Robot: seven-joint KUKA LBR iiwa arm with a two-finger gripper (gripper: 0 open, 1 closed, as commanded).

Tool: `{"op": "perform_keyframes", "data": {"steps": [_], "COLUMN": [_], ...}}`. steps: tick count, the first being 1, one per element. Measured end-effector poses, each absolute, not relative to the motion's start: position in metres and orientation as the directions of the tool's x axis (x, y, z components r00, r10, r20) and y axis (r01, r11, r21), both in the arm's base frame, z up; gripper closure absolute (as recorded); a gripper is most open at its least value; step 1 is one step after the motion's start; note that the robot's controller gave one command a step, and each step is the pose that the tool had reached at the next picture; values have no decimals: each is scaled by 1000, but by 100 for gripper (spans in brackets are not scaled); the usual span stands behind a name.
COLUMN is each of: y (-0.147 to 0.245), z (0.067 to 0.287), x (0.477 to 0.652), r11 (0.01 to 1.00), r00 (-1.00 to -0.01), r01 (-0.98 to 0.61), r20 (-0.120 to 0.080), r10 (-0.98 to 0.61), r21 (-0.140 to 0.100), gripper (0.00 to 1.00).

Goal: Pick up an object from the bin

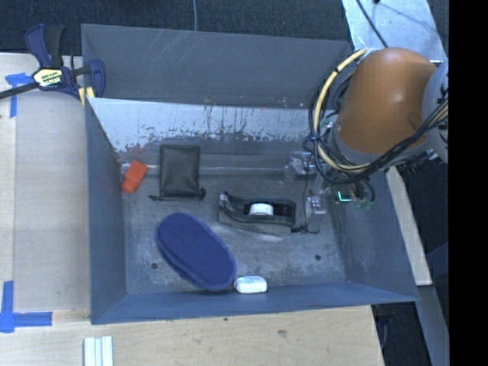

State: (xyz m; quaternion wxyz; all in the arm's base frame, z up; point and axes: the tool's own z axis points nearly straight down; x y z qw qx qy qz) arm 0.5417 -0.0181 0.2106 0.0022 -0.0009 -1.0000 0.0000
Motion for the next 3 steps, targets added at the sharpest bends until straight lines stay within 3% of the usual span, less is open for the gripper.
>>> {"op": "perform_keyframes", "data": {"steps": [1, 2, 3], "y": [-7, -7, -21], "z": [69, 74, 207], "x": [559, 560, 527], "r11": [991, 991, 985], "r00": [-991, -991, -985], "r01": [136, 135, 171], "r20": [2, -2, -2], "r10": [136, 135, 171], "r21": [0, 0, -1], "gripper": [0, 100, 100]}}
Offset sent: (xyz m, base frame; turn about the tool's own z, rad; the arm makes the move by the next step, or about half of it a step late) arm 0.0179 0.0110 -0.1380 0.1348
